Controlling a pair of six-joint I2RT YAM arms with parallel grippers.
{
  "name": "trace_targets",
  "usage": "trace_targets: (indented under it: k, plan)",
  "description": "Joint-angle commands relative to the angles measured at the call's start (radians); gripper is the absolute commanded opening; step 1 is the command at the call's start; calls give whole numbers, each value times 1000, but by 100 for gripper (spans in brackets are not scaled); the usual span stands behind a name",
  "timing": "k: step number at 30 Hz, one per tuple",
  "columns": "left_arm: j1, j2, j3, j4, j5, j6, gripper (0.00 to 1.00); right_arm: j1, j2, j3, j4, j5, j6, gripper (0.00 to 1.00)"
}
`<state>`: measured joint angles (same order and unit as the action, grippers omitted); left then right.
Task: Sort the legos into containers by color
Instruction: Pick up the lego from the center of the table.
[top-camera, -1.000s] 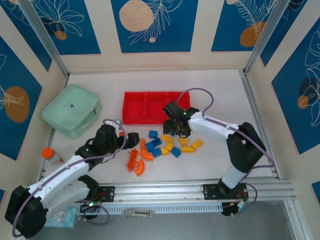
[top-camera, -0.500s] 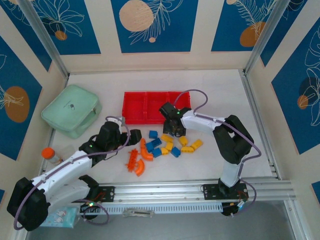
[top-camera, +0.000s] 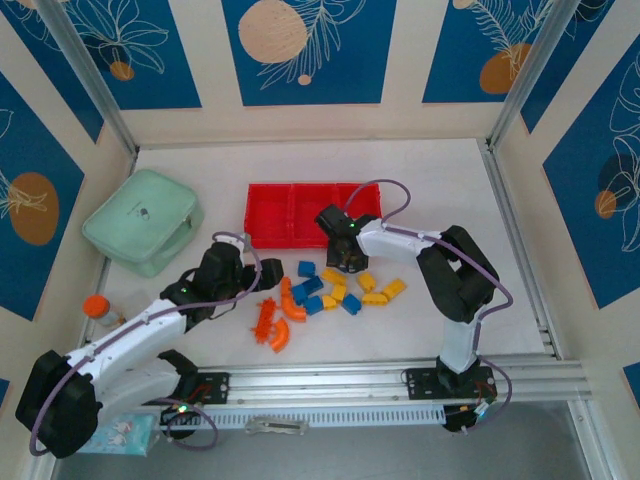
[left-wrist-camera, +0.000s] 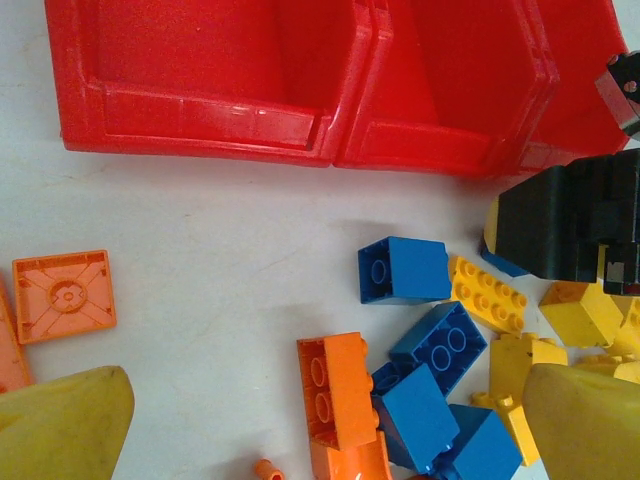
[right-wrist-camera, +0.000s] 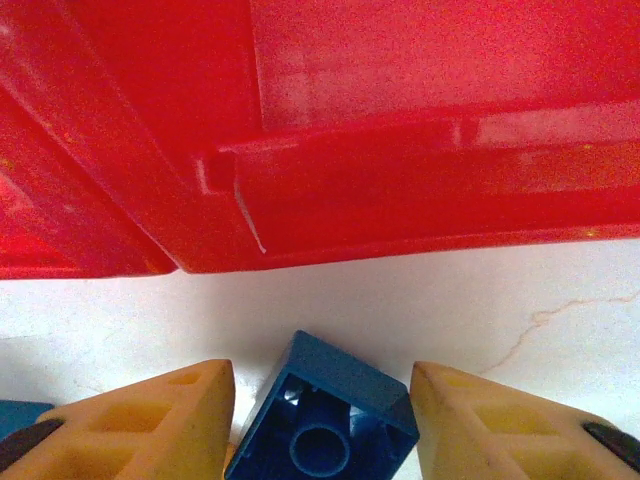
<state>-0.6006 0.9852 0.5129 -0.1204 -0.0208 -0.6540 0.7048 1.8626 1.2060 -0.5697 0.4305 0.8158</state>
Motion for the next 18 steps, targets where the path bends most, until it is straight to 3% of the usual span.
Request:
trace_targets:
  k: [1, 10, 18]
  plan:
    - [-10, 4, 35, -11, -14, 6, 99, -4, 11, 22, -12, 7, 0, 46]
    - [-10, -40, 33, -46, -37, 5, 99, 1, -44, 3, -5, 15, -26, 34]
    - [-5, -81, 74, -164, -89, 27, 99, 54, -123, 58, -71, 70, -74, 31]
